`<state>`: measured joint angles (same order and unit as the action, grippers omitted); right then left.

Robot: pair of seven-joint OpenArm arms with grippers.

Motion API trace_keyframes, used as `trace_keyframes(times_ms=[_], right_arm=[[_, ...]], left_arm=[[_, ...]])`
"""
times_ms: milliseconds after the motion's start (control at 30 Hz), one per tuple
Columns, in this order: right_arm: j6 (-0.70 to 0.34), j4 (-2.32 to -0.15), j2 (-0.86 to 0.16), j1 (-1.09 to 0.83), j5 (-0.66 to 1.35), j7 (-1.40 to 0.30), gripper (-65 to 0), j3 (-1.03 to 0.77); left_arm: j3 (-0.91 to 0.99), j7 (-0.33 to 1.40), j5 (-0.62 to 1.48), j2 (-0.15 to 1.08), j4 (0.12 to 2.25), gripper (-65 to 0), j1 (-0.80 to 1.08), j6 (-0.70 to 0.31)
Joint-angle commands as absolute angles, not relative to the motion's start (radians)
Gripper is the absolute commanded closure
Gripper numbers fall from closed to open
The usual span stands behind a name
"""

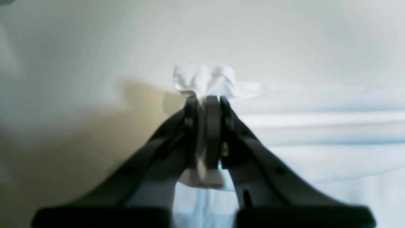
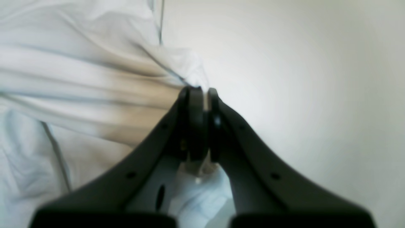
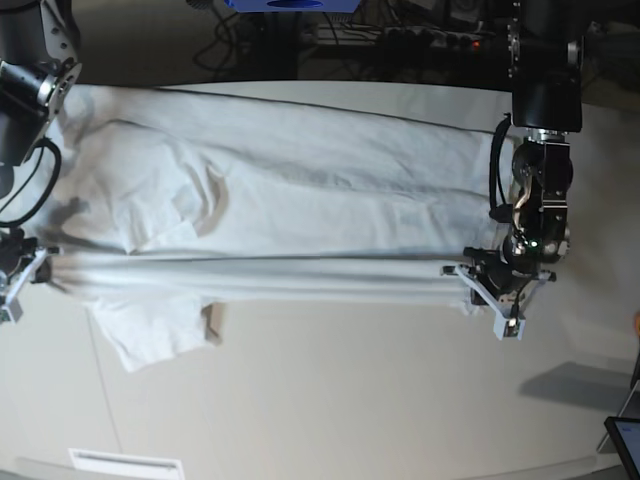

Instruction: Fold the T-shirt properly

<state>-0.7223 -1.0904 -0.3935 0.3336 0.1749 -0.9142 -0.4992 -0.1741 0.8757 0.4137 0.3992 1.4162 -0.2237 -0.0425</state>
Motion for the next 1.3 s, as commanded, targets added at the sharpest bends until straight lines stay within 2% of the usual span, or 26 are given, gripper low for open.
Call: trace_keyframes(times_ms=[0, 200, 800, 1000, 1067, 1167, 1267], right_arm=[[-0.698, -1.110, -0.429, 0.348, 0.140, -0.915, -0.1, -0.509], [-0.698, -1.112, -0.429, 0.348, 0.140, -0.958, -0.1, -0.509], [-0.698, -1.112, -0.367, 0.289, 0.137, -0.977, -0.1, -0.509], [-0.698, -1.112, -0.366, 0.286, 0.137, -0.977, -1.0, -0.509], [-0.698, -1.112, -0.369, 0.286, 0.137, -0.977, -6.1, -0.509], [-0.698, -1.112, -0.372, 0.286, 0.137, -0.977, -18.1, -0.509], [-0.698, -1.112, -0.374, 0.286, 0.137, -0.977, -26.1, -0.559]], left_arm=[[-0.160, 0.860, 0.341, 0.406, 1.428, 0.0, -0.248, -0.007], [-0.156, 0.860, 0.237, 0.369, 1.438, 0.0, -0.217, -0.008], [-0.168, 0.860, 0.229, 0.355, 1.419, 0.0, -0.173, -0.008], [-0.168, 0.857, 0.229, 0.355, 1.346, 0.0, -0.165, -0.008], [-0.168, 0.855, 0.229, 0.355, 1.337, 0.0, -0.165, -0.008], [-0.168, 0.855, 0.229, 0.355, 1.337, 0.0, -0.163, -0.008], [-0.168, 0.855, 0.229, 0.354, 1.337, 0.0, -0.163, -0.008]])
